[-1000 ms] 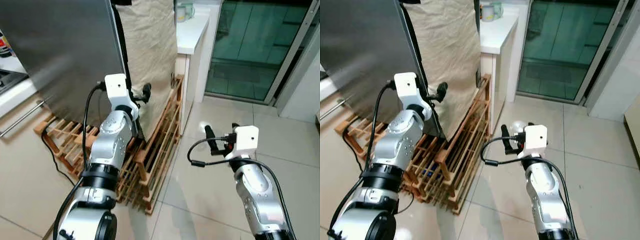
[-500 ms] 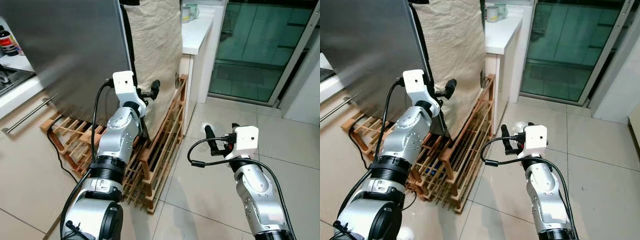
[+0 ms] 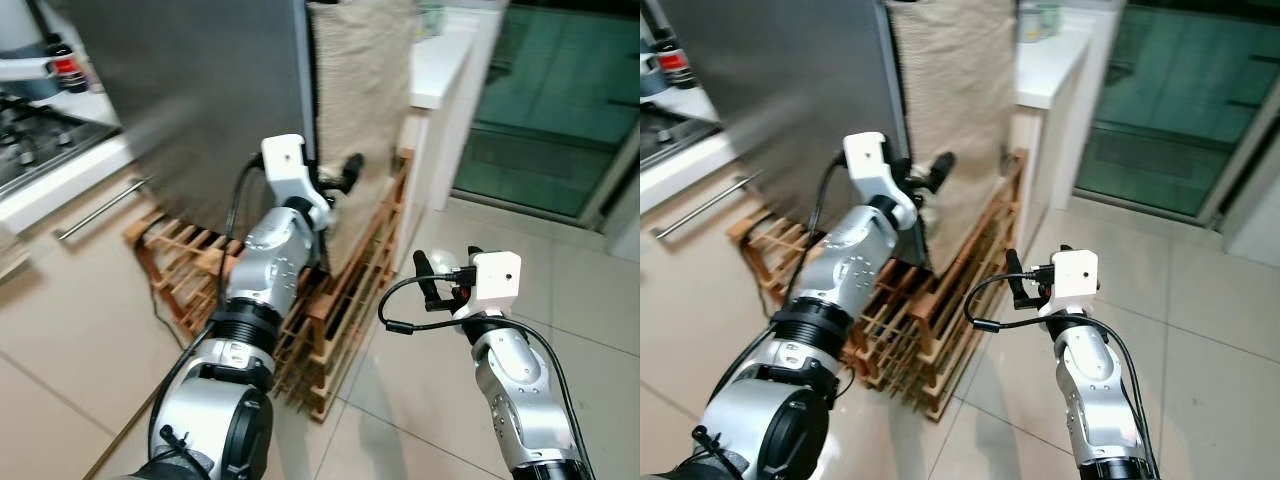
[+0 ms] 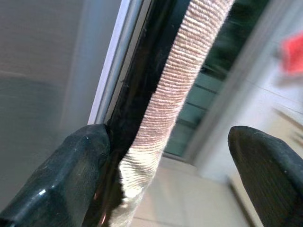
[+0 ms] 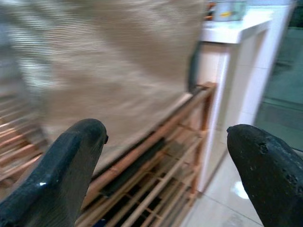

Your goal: Restocking fridge

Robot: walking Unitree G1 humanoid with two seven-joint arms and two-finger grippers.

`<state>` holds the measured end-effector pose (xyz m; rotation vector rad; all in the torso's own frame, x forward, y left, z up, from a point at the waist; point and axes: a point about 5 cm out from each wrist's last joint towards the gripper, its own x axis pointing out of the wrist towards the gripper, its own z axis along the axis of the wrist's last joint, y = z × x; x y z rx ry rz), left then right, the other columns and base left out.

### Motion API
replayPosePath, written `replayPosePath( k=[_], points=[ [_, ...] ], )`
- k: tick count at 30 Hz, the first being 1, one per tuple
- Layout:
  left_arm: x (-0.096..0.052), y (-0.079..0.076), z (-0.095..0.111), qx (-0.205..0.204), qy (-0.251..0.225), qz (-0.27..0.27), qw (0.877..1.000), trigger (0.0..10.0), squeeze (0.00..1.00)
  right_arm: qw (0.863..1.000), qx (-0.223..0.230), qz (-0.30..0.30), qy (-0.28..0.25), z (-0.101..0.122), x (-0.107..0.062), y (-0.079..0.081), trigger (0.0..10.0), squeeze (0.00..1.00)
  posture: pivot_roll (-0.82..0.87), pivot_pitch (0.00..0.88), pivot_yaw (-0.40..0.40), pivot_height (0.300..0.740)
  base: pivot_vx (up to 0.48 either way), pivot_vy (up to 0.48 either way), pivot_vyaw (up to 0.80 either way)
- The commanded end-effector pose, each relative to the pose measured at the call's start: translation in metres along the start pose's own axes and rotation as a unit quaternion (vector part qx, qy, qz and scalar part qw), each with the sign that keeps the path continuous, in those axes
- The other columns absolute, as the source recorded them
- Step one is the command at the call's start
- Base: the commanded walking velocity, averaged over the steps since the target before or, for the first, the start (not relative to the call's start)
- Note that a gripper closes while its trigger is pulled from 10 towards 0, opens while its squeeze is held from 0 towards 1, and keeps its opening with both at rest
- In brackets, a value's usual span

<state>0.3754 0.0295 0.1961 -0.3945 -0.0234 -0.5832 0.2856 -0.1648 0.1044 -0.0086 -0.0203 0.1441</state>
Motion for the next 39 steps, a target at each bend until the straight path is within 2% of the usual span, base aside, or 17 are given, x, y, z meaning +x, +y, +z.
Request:
replayPosePath(
  k=[1, 6, 9, 14, 19, 22, 24, 25, 26, 28, 30, 31, 32, 35, 36, 37, 39],
  points=[
    [0.020, -0.076, 0.007, -0.027, -0.016, -0.144, 0.989, 10.0, 0.00, 1.000, 0.000, 0.000, -0.001, 0.001, -0.002, 0.000, 10.0, 0.00, -0.26, 0.000, 0.117, 0.740, 0.000, 0.000, 0.00],
    [0.019, -0.119, 0.013, -0.064, -0.031, -0.255, 0.964, 10.0, 0.00, 1.000, 0.001, -0.001, 0.006, -0.002, -0.007, 0.000, 10.0, 0.00, -0.28, 0.000, 0.126, 0.740, 0.000, 0.000, 0.00],
    [0.019, -0.130, 0.013, -0.075, -0.031, -0.282, 0.956, 10.0, 0.00, 1.000, 0.000, 0.001, 0.013, -0.005, -0.011, 0.001, 10.0, 0.00, -0.28, 0.000, 0.129, 0.740, 0.000, 0.000, 0.00],
    [0.016, -0.116, 0.018, -0.073, -0.034, -0.272, 0.959, 10.0, 0.00, 1.000, 0.000, 0.003, 0.017, -0.006, -0.013, 0.002, 10.0, 0.00, -0.28, 0.000, 0.134, 0.740, 0.000, 0.000, 0.00],
    [-0.009, -0.039, 0.021, -0.016, -0.035, -0.162, 0.986, 10.0, 0.00, 1.000, 0.007, -0.007, 0.015, -0.004, -0.011, -0.001, 10.0, 0.00, -0.26, 0.000, 0.129, 0.740, 0.000, 0.000, 0.00],
    [-0.025, -0.011, 0.025, 0.003, -0.038, -0.124, 0.991, 10.0, 0.00, 1.000, 0.008, -0.010, 0.014, -0.003, -0.008, -0.003, 10.0, 0.00, -0.25, 0.000, 0.126, 0.740, 0.000, 0.000, 0.00],
    [-0.047, 0.018, 0.031, 0.019, -0.044, -0.079, 0.996, 10.0, 0.00, 1.000, 0.006, -0.012, 0.012, -0.002, -0.004, -0.005, 10.0, 0.00, -0.23, 0.000, 0.119, 0.740, 0.000, 0.000, 0.00],
    [-0.054, 0.026, 0.033, 0.026, -0.046, -0.065, 0.996, 10.0, 0.00, 1.000, 0.005, -0.012, 0.012, -0.001, -0.003, -0.005, 10.0, 0.00, -0.22, 0.000, 0.117, 0.740, 0.000, 0.000, 0.00],
    [-0.054, 0.026, 0.033, 0.026, -0.046, -0.065, 0.996, 10.0, 0.00, 1.000, 0.005, -0.012, 0.012, -0.001, -0.003, -0.005, 10.0, 0.00, -0.22, 0.000, 0.117, 0.740, 0.000, 0.000, 0.00],
    [-0.085, 0.064, 0.041, 0.055, -0.059, 0.020, 0.997, 10.0, 0.00, 1.000, 0.004, -0.015, 0.011, 0.002, 0.004, -0.007, 10.0, 0.00, -0.19, 0.000, 0.108, 0.740, 0.000, 0.000, 0.00],
    [-0.117, 0.091, 0.048, 0.074, -0.069, 0.091, 0.991, 10.0, 0.00, 1.000, 0.009, -0.017, 0.011, 0.003, 0.009, -0.009, 10.0, 0.00, -0.17, 0.000, 0.094, 0.740, 0.000, 0.000, 0.00],
    [-0.132, 0.098, 0.049, 0.085, -0.072, 0.115, 0.987, 10.0, 0.00, 1.000, 0.014, -0.017, 0.013, 0.002, 0.010, -0.009, 10.0, 0.00, -0.16, 0.000, 0.087, 0.740, 0.000, 0.000, 0.00],
    [-0.132, 0.098, 0.049, 0.085, -0.072, 0.115, 0.987, 10.0, 0.00, 1.000, 0.014, -0.017, 0.013, 0.002, 0.010, -0.009, 10.0, 0.00, -0.16, 0.000, 0.087, 0.740, 0.000, 0.000, 0.00],
    [-0.171, 0.108, 0.046, 0.117, -0.063, 0.161, 0.978, 10.0, 0.00, 0.999, 0.025, -0.010, 0.020, 0.000, 0.013, -0.008, 10.0, 0.00, -0.12, 0.000, 0.062, 0.740, 0.000, 0.000, 0.00],
    [-0.171, 0.108, 0.046, 0.117, -0.063, 0.161, 0.978, 10.0, 0.00, 0.999, 0.025, -0.010, 0.020, 0.000, 0.013, -0.008, 10.0, 0.00, -0.12, 0.000, 0.062, 0.740, 0.000, 0.000, 0.00],
    [-0.191, 0.104, 0.036, 0.118, -0.043, 0.169, 0.978, 10.0, 0.00, 0.999, 0.036, -0.001, 0.020, 0.000, 0.015, -0.006, 10.0, 0.00, -0.10, 0.000, 0.047, 0.740, 0.000, 0.000, 0.65],
    [-0.198, 0.096, 0.027, 0.098, -0.040, 0.169, 0.980, 10.0, 0.00, 0.999, 0.046, 0.006, 0.028, -0.003, 0.018, -0.005, 10.0, 0.00, -0.09, 0.000, 0.034, 0.740, 0.000, -0.474, 0.64]
  ],
)
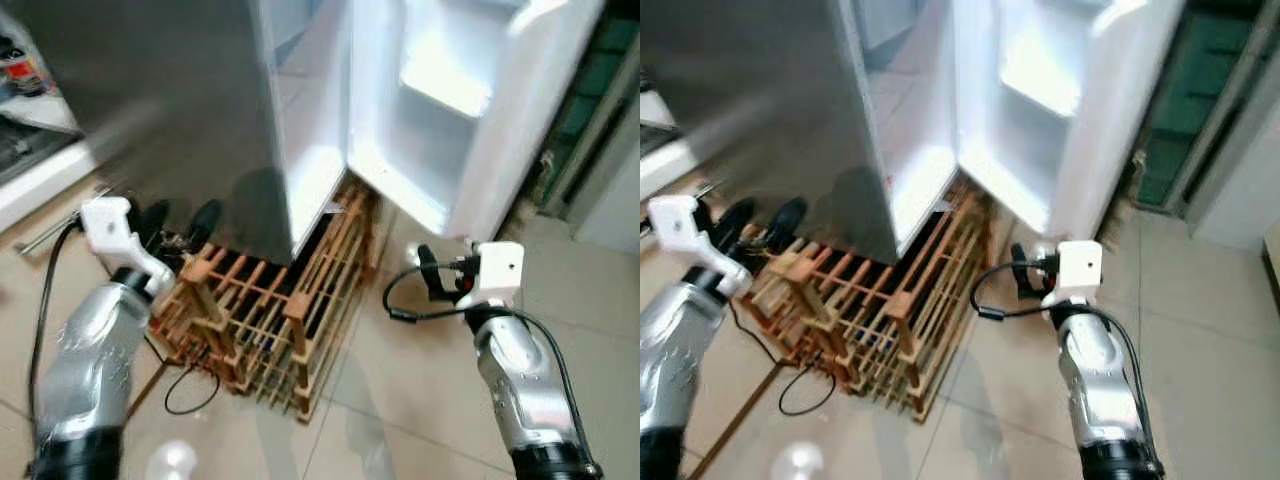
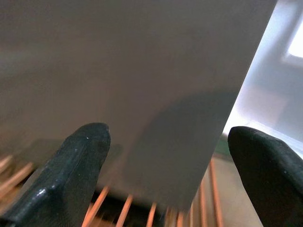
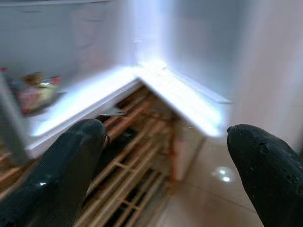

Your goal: Restocking fridge

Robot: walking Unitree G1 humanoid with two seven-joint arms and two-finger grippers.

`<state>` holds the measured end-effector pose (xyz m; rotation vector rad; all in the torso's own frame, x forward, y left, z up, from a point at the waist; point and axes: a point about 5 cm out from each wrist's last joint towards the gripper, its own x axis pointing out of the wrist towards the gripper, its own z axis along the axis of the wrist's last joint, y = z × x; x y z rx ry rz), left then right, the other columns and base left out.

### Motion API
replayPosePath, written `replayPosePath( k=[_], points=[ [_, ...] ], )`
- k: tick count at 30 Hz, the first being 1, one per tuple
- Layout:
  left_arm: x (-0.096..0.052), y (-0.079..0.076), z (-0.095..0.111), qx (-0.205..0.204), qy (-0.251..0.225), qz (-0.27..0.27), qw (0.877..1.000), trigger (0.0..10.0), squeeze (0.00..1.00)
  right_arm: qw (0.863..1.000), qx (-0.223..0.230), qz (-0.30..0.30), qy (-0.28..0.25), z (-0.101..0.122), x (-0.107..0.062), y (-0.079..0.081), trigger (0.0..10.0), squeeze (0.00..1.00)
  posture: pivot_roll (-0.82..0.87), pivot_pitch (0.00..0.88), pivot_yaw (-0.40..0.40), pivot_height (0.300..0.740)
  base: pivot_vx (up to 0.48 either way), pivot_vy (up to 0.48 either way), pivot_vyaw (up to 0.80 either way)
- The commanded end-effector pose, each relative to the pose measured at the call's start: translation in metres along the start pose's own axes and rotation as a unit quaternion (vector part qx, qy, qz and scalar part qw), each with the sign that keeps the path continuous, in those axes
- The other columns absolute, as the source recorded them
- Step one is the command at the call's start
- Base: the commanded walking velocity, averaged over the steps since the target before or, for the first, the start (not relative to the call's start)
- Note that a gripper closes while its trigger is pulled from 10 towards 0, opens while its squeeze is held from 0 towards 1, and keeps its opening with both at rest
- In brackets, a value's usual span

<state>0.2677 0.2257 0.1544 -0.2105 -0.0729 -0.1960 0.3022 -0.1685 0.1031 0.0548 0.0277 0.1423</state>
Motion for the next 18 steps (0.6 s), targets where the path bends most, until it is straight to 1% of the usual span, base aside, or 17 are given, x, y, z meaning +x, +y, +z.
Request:
replayPosePath(
  k=[1, 3, 4, 7, 8, 11, 13, 15, 18],
  points=[
    [-0.002, -0.013, 0.002, -0.012, -0.007, -0.004, 1.000, 10.0, 0.00, 1.000, 0.009, 0.008, 0.009, -0.002, 0.004, 0.002, 10.0, 0.00, -0.09, 0.000, 0.033, 0.740, 0.000, -0.458, 0.59],
    [-0.001, -0.016, 0.001, -0.014, -0.009, 0.004, 1.000, 10.0, 0.00, 1.000, 0.006, 0.007, 0.010, -0.003, 0.005, 0.002, 10.0, 0.00, -0.09, 0.000, 0.033, 0.740, 0.000, -0.458, 0.59],
    [0.006, -0.022, -0.003, -0.002, -0.009, 0.044, 0.999, 10.0, 0.00, 1.000, 0.006, 0.015, 0.006, -0.001, 0.008, 0.005, 10.0, 0.00, -0.08, 0.000, 0.027, 0.740, 0.000, -0.442, 0.52],
    [0.014, -0.028, -0.005, -0.002, -0.006, 0.080, 0.997, 10.0, 0.00, 1.000, 0.004, 0.020, 0.003, 0.001, 0.012, 0.008, 10.0, 0.00, -0.08, 0.000, 0.027, 0.740, 0.000, -0.435, 0.51],
    [0.017, -0.027, -0.007, 0.011, 0.001, 0.090, 0.996, 10.0, 0.00, 1.000, 0.004, 0.021, 0.002, 0.002, 0.014, 0.008, 10.0, 0.00, -0.08, 0.000, 0.028, 0.740, 0.000, -0.435, 0.49],
    [0.024, -0.029, -0.013, 0.056, 0.029, 0.110, 0.992, 10.0, 0.00, 1.000, 0.005, 0.024, -0.003, 0.004, 0.018, 0.010, 10.0, 0.00, -0.08, 0.000, 0.032, 0.740, 0.000, -0.434, 0.46],
    [0.025, -0.029, -0.013, 0.059, 0.033, 0.114, 0.991, 10.0, 0.00, 1.000, 0.005, 0.025, -0.005, 0.005, 0.019, 0.011, 10.0, 0.00, -0.09, 0.000, 0.036, 0.740, 0.000, -0.435, 0.44],
    [0.027, -0.028, -0.014, 0.070, 0.042, 0.125, 0.989, 10.0, 0.00, 1.000, 0.004, 0.027, -0.009, 0.006, 0.020, 0.012, 10.0, 0.00, -0.09, 0.000, 0.041, 0.740, 0.000, -0.435, 0.44],
    [0.030, -0.028, -0.017, 0.071, 0.048, 0.141, 0.986, 10.0, 0.00, 1.000, -0.001, 0.026, -0.011, 0.007, 0.020, 0.011, 10.0, 0.00, -0.10, 0.000, 0.043, 0.740, 0.000, -0.434, 0.42]
  ],
)
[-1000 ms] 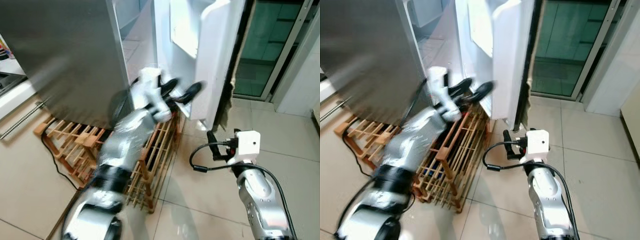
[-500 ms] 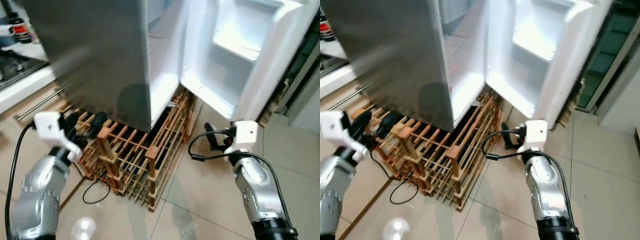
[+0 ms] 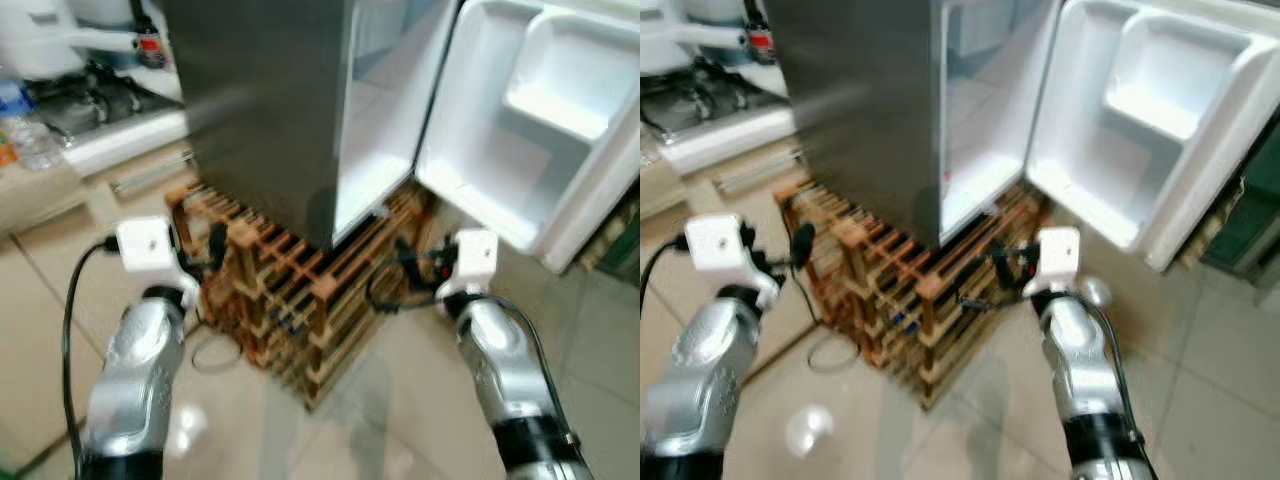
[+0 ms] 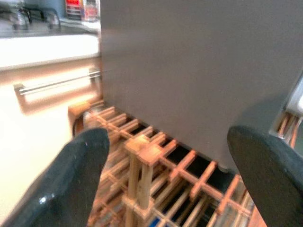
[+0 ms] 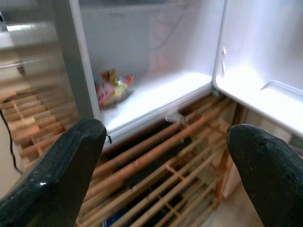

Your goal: Restocking fridge

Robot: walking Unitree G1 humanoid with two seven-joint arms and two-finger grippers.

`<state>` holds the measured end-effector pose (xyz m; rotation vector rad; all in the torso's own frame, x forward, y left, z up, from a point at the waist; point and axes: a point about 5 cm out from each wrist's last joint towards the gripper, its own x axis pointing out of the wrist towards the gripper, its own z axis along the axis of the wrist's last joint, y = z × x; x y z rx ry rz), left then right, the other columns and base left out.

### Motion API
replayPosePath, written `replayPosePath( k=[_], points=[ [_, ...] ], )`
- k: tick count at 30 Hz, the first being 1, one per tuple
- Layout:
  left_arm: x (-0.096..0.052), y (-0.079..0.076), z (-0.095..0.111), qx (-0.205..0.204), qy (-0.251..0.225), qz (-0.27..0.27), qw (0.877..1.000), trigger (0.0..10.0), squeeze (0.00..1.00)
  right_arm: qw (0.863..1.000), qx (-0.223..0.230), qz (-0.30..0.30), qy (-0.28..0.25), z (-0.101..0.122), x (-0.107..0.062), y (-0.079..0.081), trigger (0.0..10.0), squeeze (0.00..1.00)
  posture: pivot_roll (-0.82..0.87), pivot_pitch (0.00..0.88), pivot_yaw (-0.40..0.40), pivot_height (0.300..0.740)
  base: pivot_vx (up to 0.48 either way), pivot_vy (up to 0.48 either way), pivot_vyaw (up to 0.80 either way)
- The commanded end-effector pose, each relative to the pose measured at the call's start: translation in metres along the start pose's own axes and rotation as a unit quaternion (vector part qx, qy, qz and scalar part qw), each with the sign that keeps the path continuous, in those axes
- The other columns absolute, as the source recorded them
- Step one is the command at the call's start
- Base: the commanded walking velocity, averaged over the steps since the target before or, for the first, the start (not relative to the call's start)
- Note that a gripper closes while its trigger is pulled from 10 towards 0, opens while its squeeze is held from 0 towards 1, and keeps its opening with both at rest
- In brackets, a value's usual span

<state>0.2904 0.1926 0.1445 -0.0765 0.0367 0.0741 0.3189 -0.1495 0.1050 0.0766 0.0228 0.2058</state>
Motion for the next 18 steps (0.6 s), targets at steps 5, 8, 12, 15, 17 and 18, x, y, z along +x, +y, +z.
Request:
replayPosePath(
  k=[5, 8, 12, 15, 17, 18],
  points=[
    [0.006, -0.002, -0.006, 0.013, 0.019, 0.032, 0.999, 10.0, 0.00, 1.000, -0.020, -0.009, -0.008, 0.005, -0.001, -0.009, 10.0, 0.00, -0.12, 0.000, 0.043, 0.740, 0.000, -0.435, 0.24],
    [0.008, -0.003, -0.006, 0.012, 0.019, 0.036, 0.999, 10.0, 0.00, 1.000, -0.029, -0.008, -0.009, 0.005, -0.001, -0.009, 10.0, 0.00, -0.13, 0.000, 0.043, 0.740, 0.000, -0.435, 0.00],
    [0.011, -0.006, -0.009, 0.012, 0.024, 0.039, 0.999, 10.0, 0.00, 0.999, -0.039, -0.005, -0.014, 0.008, 0.000, -0.009, 10.0, 0.00, -0.14, 0.000, 0.042, 0.740, 0.000, -0.434, 0.00],
    [0.013, -0.008, -0.011, 0.006, 0.027, 0.044, 0.999, 10.0, 0.00, 0.999, -0.050, -0.009, -0.010, 0.009, 0.001, -0.013, 10.0, 0.00, -0.14, 0.000, 0.040, 0.740, 0.000, -0.434, 0.00],
    [0.014, -0.008, -0.012, 0.001, 0.029, 0.050, 0.998, 10.0, 0.00, 0.998, -0.063, -0.001, -0.011, 0.010, 0.001, -0.013, 10.0, 0.00, -0.15, 0.000, 0.037, 0.740, 0.000, -0.435, 0.00],
    [0.014, -0.007, -0.012, 0.000, 0.029, 0.051, 0.998, 10.0, 0.00, 0.997, -0.074, 0.003, -0.011, 0.011, 0.001, -0.013, 10.0, 0.00, -0.15, 0.000, 0.037, 0.740, 0.000, -0.435, 0.00]
  ],
)
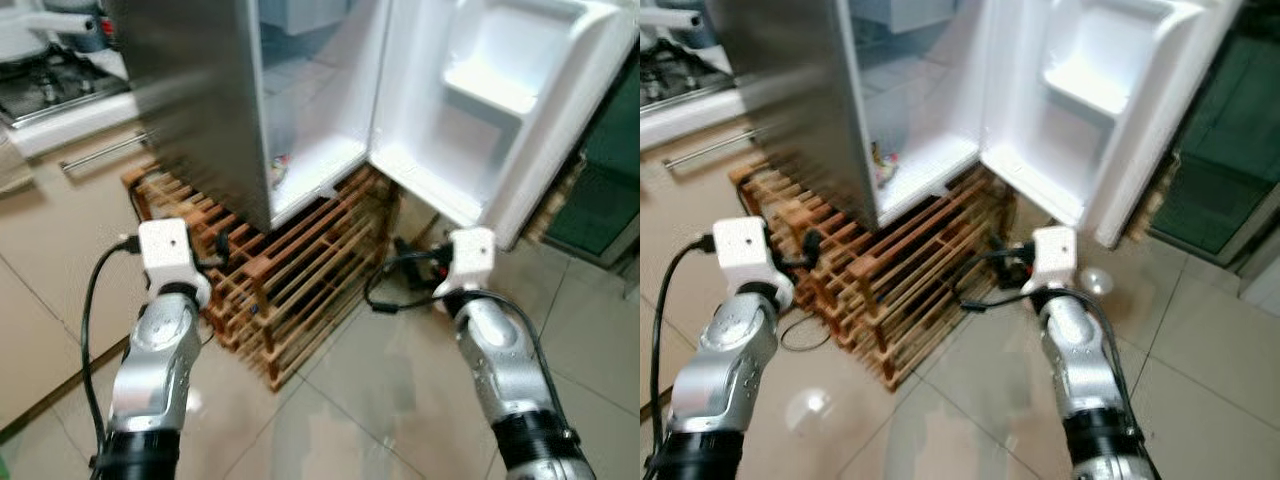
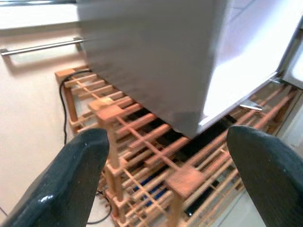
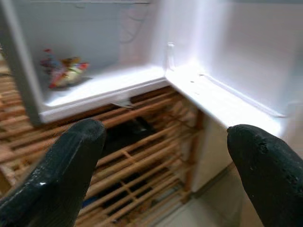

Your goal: Restocking fridge

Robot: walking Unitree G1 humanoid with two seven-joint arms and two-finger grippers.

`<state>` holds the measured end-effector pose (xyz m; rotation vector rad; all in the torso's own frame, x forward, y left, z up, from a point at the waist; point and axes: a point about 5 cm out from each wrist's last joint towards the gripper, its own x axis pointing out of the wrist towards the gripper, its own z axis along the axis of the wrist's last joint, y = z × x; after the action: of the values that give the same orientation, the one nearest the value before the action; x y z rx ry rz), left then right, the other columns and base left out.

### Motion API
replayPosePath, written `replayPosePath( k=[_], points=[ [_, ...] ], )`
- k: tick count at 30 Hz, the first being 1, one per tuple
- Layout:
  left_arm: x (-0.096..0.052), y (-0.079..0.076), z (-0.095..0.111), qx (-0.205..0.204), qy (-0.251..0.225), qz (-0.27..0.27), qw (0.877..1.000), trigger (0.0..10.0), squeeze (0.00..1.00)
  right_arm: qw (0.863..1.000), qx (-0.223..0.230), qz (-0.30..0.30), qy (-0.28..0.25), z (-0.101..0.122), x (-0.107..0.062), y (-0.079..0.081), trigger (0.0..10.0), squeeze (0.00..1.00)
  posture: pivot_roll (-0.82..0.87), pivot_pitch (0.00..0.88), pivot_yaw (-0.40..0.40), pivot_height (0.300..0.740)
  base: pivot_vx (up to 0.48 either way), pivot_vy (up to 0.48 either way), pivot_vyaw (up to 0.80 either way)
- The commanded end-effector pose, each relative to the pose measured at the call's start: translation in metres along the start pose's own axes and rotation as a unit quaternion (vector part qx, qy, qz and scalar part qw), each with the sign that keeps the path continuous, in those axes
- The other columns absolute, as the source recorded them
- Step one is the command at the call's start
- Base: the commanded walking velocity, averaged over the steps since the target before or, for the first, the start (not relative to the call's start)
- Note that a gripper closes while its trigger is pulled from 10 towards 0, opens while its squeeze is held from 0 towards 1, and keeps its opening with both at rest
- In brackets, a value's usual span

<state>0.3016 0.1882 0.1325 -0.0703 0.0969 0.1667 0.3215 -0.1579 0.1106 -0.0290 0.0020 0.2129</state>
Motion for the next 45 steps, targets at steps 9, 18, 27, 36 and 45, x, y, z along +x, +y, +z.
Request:
replayPosePath(
  k=[9, 18, 27, 36, 45],
  points=[
    [0.003, 0.008, -0.018, 0.110, 0.043, 0.000, 0.993, 10.0, 0.00, 1.000, -0.012, -0.024, 0.004, -0.003, -0.008, -0.010, 10.0, 0.00, -0.15, 0.000, 0.046, 0.740, 0.000, -0.242, 0.00],
    [-0.028, 0.030, -0.003, 0.043, -0.030, -0.025, 0.998, 10.0, 0.00, 0.999, 0.001, -0.023, 0.024, -0.020, -0.040, -0.013, 10.0, 0.00, -0.15, 0.000, 0.051, 0.740, 0.000, 0.000, 0.40],
    [-0.028, 0.026, -0.004, 0.032, -0.038, -0.002, 0.999, 10.0, 0.00, 0.999, 0.008, -0.029, 0.042, -0.027, -0.045, -0.018, 10.0, 0.00, -0.16, 0.000, 0.050, 0.740, 0.107, 0.000, 0.06],
    [-0.030, 0.022, -0.012, 0.008, -0.021, 0.027, 0.999, 10.0, 0.00, 1.000, -0.005, 0.001, 0.025, -0.018, -0.035, -0.012, 10.0, 0.00, -0.15, 0.000, 0.040, 0.740, 0.480, 0.000, 0.34],
    [-0.028, 0.016, -0.009, 0.019, -0.028, 0.014, 0.999, 10.0, 0.00, 1.000, -0.009, 0.009, 0.018, -0.013, -0.031, -0.012, 10.0, 0.00, -0.15, 0.000, 0.044, 0.740, 0.479, 0.000, 0.54]
  ],
)
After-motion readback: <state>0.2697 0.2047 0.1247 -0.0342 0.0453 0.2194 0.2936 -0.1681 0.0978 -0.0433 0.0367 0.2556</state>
